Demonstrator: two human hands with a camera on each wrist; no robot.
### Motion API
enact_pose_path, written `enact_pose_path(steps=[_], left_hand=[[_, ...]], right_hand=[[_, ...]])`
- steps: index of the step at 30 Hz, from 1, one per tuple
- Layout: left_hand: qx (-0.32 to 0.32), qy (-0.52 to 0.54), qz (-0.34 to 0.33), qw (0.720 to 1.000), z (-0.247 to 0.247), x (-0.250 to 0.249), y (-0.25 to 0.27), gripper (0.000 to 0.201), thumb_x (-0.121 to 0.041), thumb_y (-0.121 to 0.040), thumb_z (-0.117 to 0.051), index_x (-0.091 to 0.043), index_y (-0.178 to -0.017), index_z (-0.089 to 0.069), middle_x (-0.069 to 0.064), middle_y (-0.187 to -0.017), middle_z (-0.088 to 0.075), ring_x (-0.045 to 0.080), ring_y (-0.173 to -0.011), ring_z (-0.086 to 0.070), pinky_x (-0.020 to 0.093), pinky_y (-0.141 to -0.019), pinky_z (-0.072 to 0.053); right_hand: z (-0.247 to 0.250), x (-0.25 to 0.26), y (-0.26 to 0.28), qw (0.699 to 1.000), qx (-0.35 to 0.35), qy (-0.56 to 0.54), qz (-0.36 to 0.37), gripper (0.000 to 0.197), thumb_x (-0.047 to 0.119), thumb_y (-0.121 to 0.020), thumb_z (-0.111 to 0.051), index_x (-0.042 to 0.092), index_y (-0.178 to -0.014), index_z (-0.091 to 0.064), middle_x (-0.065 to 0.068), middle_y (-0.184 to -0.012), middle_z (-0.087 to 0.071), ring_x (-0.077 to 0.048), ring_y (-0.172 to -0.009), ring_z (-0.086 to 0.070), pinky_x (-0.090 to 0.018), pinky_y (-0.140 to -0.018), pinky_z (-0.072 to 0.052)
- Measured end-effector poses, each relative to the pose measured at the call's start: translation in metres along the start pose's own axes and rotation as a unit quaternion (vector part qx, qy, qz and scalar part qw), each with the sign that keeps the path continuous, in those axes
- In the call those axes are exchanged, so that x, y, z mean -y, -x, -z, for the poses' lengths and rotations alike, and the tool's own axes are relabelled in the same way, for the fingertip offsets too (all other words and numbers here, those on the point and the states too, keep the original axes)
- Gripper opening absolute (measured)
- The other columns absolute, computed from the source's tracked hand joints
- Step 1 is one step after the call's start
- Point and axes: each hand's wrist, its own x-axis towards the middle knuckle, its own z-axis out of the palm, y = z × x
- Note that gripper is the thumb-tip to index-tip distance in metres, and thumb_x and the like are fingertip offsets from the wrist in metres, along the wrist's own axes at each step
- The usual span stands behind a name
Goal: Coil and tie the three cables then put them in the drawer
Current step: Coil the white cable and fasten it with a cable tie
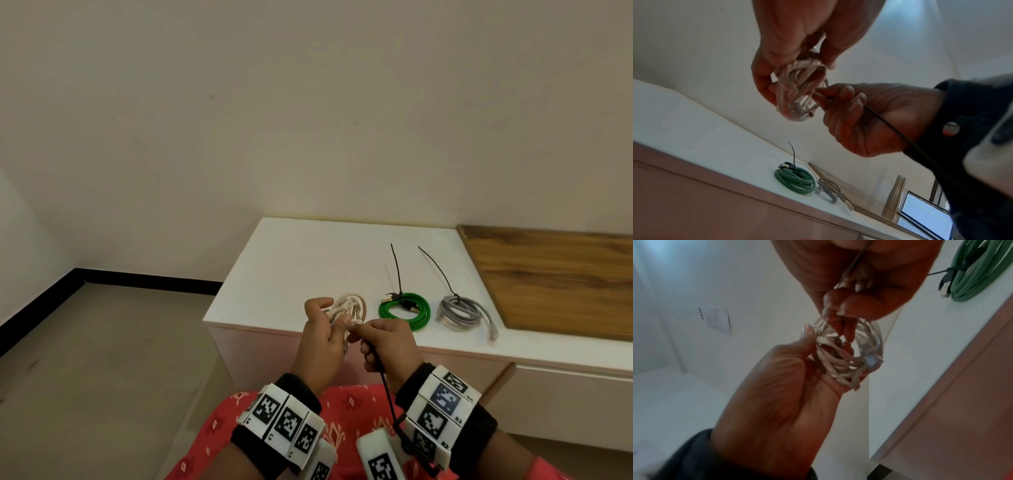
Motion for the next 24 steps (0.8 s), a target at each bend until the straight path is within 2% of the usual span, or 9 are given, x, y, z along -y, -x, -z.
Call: enact_pose_path(steps=[3, 6, 8, 11, 14, 18, 24], left_hand=[[-0.001, 0.004, 0.006, 1.0, 0.002, -0.002, -0.001, 0.02, -0.009, -0.094, -0.043, -0.015, -0.108, -0.029, -0.008, -0.083, -0.053, 0.004, -0.067, -0.054, 0.013, -0.056, -0.047], [-0.007, -0.002, 0.011, 1.0, 0.005, 0.001, -0.004, 0.019, -0.011, -0.094, -0.043, -0.015, -0.108, -0.03, -0.01, -0.085, -0.052, 0.001, -0.073, -0.055, 0.012, -0.061, -0.047], [-0.023, -0.007, 0.009, 1.0, 0.009, 0.004, -0.007, 0.018, -0.011, -0.094, -0.044, -0.014, -0.106, -0.031, -0.008, -0.086, -0.053, 0.0, -0.077, -0.055, 0.01, -0.064, -0.046], [-0.039, -0.009, 0.006, 0.999, 0.012, 0.005, -0.009, 0.018, -0.011, -0.093, -0.045, -0.013, -0.103, -0.03, -0.003, -0.086, -0.054, 0.003, -0.074, -0.055, 0.008, -0.059, -0.045], [-0.03, -0.021, -0.004, 0.999, 0.01, 0.003, -0.006, 0.017, -0.01, -0.094, -0.044, -0.013, -0.101, -0.029, -0.005, -0.085, -0.052, 0.003, -0.074, -0.054, 0.007, -0.059, -0.045], [-0.013, -0.028, -0.017, 0.999, 0.006, 0.0, -0.003, 0.017, -0.01, -0.094, -0.043, -0.014, -0.101, -0.028, -0.008, -0.084, -0.052, 0.001, -0.071, -0.054, 0.008, -0.057, -0.045], [0.004, -0.022, -0.016, 1.0, -0.001, 0.002, 0.003, 0.028, -0.006, -0.093, -0.043, -0.019, -0.109, -0.023, 0.001, -0.084, -0.056, 0.004, -0.064, -0.054, 0.011, -0.055, -0.044]], right_hand=[[-0.003, 0.001, 0.003, 0.999, 0.014, -0.035, -0.007, 0.025, 0.006, -0.084, -0.06, 0.0, -0.06, -0.06, 0.003, -0.035, -0.042, -0.006, -0.03, -0.032, -0.015, -0.037, -0.027], [-0.007, 0.003, 0.005, 0.998, 0.034, -0.058, -0.014, 0.024, 0.005, -0.087, -0.056, 0.001, -0.065, -0.062, 0.003, -0.039, -0.043, -0.006, -0.033, -0.035, -0.017, -0.038, -0.031], [-0.01, 0.004, 0.005, 0.997, 0.047, -0.065, -0.02, 0.021, 0.003, -0.09, -0.049, -0.001, -0.075, -0.064, 0.001, -0.044, -0.045, -0.006, -0.035, -0.038, -0.019, -0.04, -0.037], [-0.01, 0.005, 0.005, 0.996, 0.051, -0.064, -0.026, 0.016, -0.002, -0.088, -0.048, -0.007, -0.087, -0.064, -0.001, -0.047, -0.05, -0.007, -0.036, -0.044, -0.019, -0.04, -0.043], [-0.007, 0.001, 0.006, 0.998, 0.028, -0.048, -0.034, 0.011, -0.004, -0.084, -0.054, -0.008, -0.077, -0.062, -0.003, -0.043, -0.052, -0.009, -0.033, -0.043, -0.018, -0.037, -0.04], [-0.003, -0.004, 0.003, 0.998, -0.003, -0.043, -0.05, 0.016, -0.009, -0.081, -0.052, -0.007, -0.067, -0.057, -0.004, -0.04, -0.048, -0.009, -0.03, -0.038, -0.019, -0.033, -0.035], [-0.002, -0.005, 0.0, 0.995, -0.004, -0.078, -0.054, 0.014, -0.005, -0.083, -0.055, -0.007, -0.069, -0.057, -0.004, -0.04, -0.051, -0.01, -0.029, -0.039, -0.017, -0.033, -0.035]])
